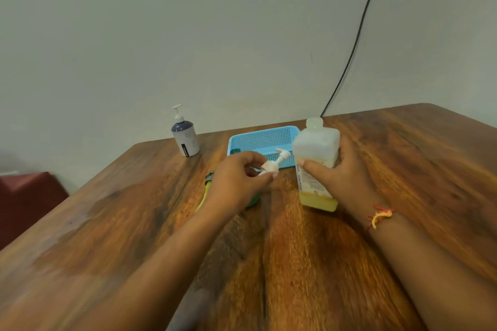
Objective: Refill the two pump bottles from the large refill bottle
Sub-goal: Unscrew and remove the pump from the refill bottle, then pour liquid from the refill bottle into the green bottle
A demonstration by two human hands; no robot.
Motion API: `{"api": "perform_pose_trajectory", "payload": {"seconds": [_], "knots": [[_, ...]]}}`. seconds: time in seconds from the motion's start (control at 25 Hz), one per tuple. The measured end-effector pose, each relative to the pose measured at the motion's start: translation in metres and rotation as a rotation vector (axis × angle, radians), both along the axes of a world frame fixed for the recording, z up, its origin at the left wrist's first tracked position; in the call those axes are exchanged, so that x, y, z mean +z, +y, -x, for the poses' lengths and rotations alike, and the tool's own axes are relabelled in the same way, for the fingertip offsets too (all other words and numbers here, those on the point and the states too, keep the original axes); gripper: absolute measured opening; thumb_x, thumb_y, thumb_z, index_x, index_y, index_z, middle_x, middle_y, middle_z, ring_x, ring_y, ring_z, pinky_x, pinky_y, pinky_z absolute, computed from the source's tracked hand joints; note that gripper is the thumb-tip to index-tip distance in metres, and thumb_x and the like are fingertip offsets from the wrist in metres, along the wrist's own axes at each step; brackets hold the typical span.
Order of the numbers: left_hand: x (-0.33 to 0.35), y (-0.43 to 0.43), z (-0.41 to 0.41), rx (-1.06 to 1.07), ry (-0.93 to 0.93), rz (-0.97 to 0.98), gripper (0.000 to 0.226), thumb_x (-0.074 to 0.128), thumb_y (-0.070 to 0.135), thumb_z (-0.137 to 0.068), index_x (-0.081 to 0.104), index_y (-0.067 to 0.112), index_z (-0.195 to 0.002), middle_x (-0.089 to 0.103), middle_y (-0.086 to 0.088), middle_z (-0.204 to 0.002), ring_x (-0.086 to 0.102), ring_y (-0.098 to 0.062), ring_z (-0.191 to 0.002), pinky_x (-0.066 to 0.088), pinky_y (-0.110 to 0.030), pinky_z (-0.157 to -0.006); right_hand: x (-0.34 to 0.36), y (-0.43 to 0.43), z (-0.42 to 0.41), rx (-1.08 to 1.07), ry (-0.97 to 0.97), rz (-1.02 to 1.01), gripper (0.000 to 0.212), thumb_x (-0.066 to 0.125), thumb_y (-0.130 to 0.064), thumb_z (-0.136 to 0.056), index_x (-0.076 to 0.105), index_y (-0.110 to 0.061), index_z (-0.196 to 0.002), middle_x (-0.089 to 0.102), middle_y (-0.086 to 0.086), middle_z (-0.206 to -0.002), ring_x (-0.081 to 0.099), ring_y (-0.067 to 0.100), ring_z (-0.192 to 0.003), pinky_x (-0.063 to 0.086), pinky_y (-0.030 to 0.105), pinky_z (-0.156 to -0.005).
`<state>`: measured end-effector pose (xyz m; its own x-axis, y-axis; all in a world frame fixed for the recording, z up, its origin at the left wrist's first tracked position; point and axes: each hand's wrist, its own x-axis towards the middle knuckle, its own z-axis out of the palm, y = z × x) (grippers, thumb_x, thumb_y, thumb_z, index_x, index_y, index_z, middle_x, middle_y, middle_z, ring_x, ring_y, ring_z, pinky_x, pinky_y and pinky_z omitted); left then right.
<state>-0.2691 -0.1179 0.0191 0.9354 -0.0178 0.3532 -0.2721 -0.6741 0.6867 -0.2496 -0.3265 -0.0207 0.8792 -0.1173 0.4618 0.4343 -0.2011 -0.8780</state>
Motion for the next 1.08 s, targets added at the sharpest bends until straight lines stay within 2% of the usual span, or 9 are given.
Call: {"api": "perform_pose_trajectory", "payload": {"seconds": [0.08,0.2,0.36,0.56,0.72,0.84,0.88,0.96,1.08], "knots": [[-0.015,-0.009,-0.001,-0.033,-0.016,-0.110,0.026,0.084,0.030,-0.081,0.075,0.024,-0.105,0.068,0.013,-0.087,0.061,0.002,-0.075,0.051,-0.011,-0.066,0.000,-0.005,-0.002,-0.068,-0.034,0.017,0.064,0.088,-0.029,-0.074,0.049,-0.036,-0.123,0.063,-0.018,-0.107,0.065,-0.003,-0.091,0.052,0.014,-0.065],[-0.038,-0.020,-0.003,-0.055,-0.021,-0.190,0.024,0.086,0.029,-0.078,0.076,0.023,-0.099,0.068,0.012,-0.083,0.061,0.001,-0.074,0.052,-0.017,-0.067,0.001,-0.006,-0.001,-0.105,-0.050,0.083,0.063,0.089,-0.032,-0.072,0.048,-0.039,-0.120,0.060,-0.024,-0.102,0.062,-0.011,-0.085,0.051,0.010,-0.059],[-0.060,-0.023,-0.006,-0.103,-0.040,-0.243,0.029,0.087,0.032,-0.077,0.072,0.020,-0.099,0.063,0.008,-0.091,0.059,-0.004,-0.079,0.046,-0.017,-0.067,0.000,-0.007,-0.002,-0.128,-0.061,0.151,0.066,0.088,-0.043,-0.067,0.050,-0.040,-0.120,0.060,-0.024,-0.105,0.063,-0.004,-0.089,0.055,0.019,-0.065],[-0.065,-0.021,-0.004,-0.100,-0.077,-0.183,0.037,0.087,0.035,-0.076,0.065,0.019,-0.101,0.064,0.007,-0.094,0.060,-0.008,-0.084,0.054,-0.029,-0.075,0.002,-0.008,-0.004,-0.150,-0.094,0.227,0.071,0.089,-0.047,-0.066,0.052,-0.038,-0.126,0.061,-0.023,-0.108,0.061,-0.007,-0.091,0.055,0.016,-0.066],[-0.056,-0.016,0.005,0.043,-0.245,-0.177,0.041,0.082,0.040,-0.080,0.055,0.026,-0.107,0.050,0.010,-0.105,0.050,-0.008,-0.097,0.045,-0.018,-0.078,0.004,-0.007,-0.003,-0.160,-0.125,0.235,0.070,0.089,-0.046,-0.067,0.049,-0.042,-0.124,0.060,-0.022,-0.109,0.060,-0.007,-0.093,0.054,0.015,-0.066],[-0.045,0.001,0.003,0.268,-0.412,0.067,0.058,0.087,0.038,-0.075,0.047,0.021,-0.113,0.040,0.006,-0.115,0.042,-0.010,-0.108,0.043,-0.016,-0.085,0.004,-0.005,-0.002,-0.163,-0.137,0.257,0.079,0.089,-0.046,-0.067,0.042,-0.038,-0.131,0.055,-0.018,-0.116,0.057,-0.008,-0.094,0.051,0.007,-0.060],[-0.042,0.007,-0.002,0.330,-0.388,0.136,0.068,0.088,0.039,-0.073,0.045,0.018,-0.122,0.038,0.002,-0.122,0.041,-0.014,-0.116,0.047,-0.022,-0.093,0.004,-0.005,-0.003,-0.173,-0.124,0.260,0.083,0.088,-0.046,-0.067,0.039,-0.036,-0.132,0.053,-0.017,-0.118,0.057,-0.007,-0.093,0.050,0.007,-0.059],[-0.041,0.016,-0.014,0.386,-0.180,0.189,0.090,0.088,0.045,-0.071,0.037,0.017,-0.140,0.034,-0.004,-0.141,0.036,-0.021,-0.135,0.045,-0.037,-0.109,0.003,-0.004,-0.003,-0.192,-0.114,0.298,0.084,0.088,-0.049,-0.066,0.038,-0.035,-0.132,0.051,-0.016,-0.119,0.058,0.000,-0.092,0.050,0.009,-0.056],[-0.045,0.023,-0.027,0.317,0.057,0.221,0.099,0.088,0.048,-0.070,0.034,0.022,-0.150,0.036,-0.003,-0.155,0.037,-0.024,-0.144,0.044,-0.048,-0.113,0.001,-0.002,-0.002,-0.215,-0.150,0.412,0.079,0.087,-0.052,-0.067,0.038,-0.043,-0.129,0.049,-0.019,-0.117,0.055,0.005,-0.095,0.048,0.010,-0.060]]}}
